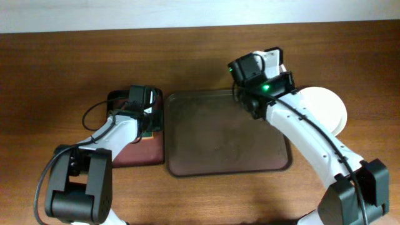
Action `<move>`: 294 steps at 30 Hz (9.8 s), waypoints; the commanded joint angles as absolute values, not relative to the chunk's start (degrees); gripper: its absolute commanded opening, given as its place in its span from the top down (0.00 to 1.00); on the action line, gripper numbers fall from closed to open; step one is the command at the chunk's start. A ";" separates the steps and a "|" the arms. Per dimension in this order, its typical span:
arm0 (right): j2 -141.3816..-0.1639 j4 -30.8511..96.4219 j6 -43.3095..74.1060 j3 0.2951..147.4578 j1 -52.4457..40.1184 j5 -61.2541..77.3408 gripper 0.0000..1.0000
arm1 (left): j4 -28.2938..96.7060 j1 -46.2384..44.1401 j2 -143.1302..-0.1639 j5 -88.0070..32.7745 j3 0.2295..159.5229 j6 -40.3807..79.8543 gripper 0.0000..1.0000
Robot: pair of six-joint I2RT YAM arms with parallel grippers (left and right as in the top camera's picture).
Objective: Clean dirty plates on tray and stack at the side
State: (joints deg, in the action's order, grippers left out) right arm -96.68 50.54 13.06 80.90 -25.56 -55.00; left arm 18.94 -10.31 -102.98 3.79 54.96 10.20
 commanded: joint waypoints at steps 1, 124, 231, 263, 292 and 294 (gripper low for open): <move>-95.18 50.37 13.34 81.84 -27.35 -59.83 0.96 | 18.90 -9.96 -104.88 2.11 54.48 10.87 0.58; -102.54 46.17 24.51 66.26 -25.47 -13.72 0.96 | 33.01 -3.57 -65.34 -7.97 64.51 13.02 1.00; -99.50 56.60 25.98 78.52 27.03 -6.35 0.63 | 30.24 -7.84 -96.84 -0.01 56.82 2.92 0.99; -41.74 56.14 6.44 53.39 0.60 6.44 0.01 | 45.91 -3.95 -46.74 -0.21 43.99 12.38 0.00; -0.19 -5.52 4.73 0.45 -4.32 0.38 0.01 | 45.91 -3.97 -44.82 -0.23 43.97 12.38 0.00; -0.19 -3.88 4.64 0.32 -4.40 -0.75 0.01 | 45.91 -3.97 -44.82 -0.23 43.97 12.38 0.00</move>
